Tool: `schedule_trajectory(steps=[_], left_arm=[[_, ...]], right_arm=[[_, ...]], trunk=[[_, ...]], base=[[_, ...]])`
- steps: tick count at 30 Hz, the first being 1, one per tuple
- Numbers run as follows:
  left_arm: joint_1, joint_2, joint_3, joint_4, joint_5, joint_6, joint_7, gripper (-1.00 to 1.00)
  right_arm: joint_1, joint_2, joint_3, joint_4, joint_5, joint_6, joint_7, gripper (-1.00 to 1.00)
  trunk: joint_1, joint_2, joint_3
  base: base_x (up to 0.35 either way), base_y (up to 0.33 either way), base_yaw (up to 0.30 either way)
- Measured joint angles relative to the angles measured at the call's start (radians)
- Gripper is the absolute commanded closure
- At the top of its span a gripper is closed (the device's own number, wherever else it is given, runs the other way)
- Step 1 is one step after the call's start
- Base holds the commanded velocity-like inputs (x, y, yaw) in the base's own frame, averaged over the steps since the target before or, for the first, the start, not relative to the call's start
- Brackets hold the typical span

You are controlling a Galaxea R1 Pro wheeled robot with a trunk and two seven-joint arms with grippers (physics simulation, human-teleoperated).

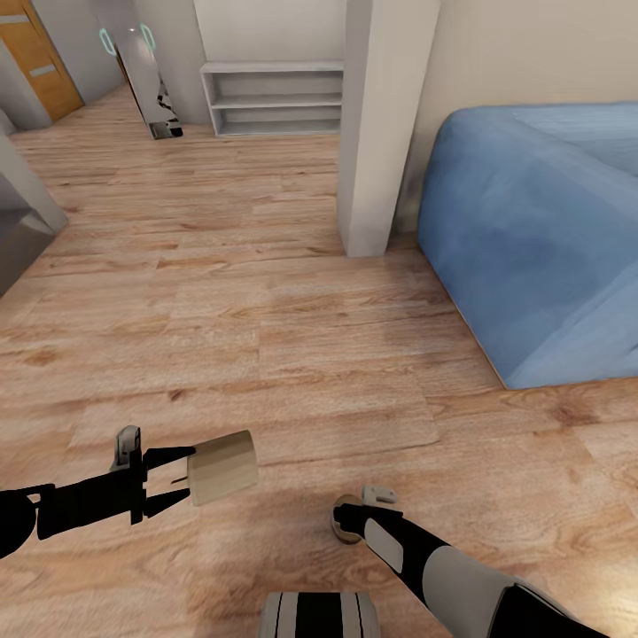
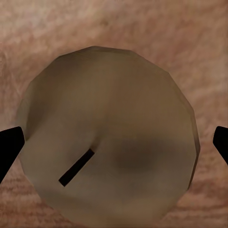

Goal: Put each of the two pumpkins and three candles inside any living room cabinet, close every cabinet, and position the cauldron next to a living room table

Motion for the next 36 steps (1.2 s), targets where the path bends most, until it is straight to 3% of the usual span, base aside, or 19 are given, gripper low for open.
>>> schedule_trajectory(steps=[5,6,33,36], left_arm=[[0.000,0.000,0.000,0.000,0.000,0.000,0.000,1.00],[0.000,0.000,0.000,0.000,0.000,0.000,0.000,1.00],[0.000,0.000,0.000,0.000,0.001,0.000,0.001,1.00],[0.000,0.000,0.000,0.000,0.003,0.000,0.001,1.00]], right_arm=[[0.000,0.000,0.000,0.000,0.000,0.000,0.001,-1.00],[0.000,0.000,0.000,0.000,0.000,0.000,0.001,1.00],[0.000,-0.001,0.002,-0.001,0.000,-0.001,-0.001,1.00],[0.000,-0.002,0.001,0.004,0.006,-0.001,0.000,1.00]], trunk=[[0.000,0.000,0.000],[0.000,0.000,0.000],[0.000,0.000,0.000],[-0.001,0.001,0.011]], base=[[0.000,0.002,0.000],[0.000,0.000,0.000],[0.000,0.000,0.000],[0.000,0.000,0.000]])
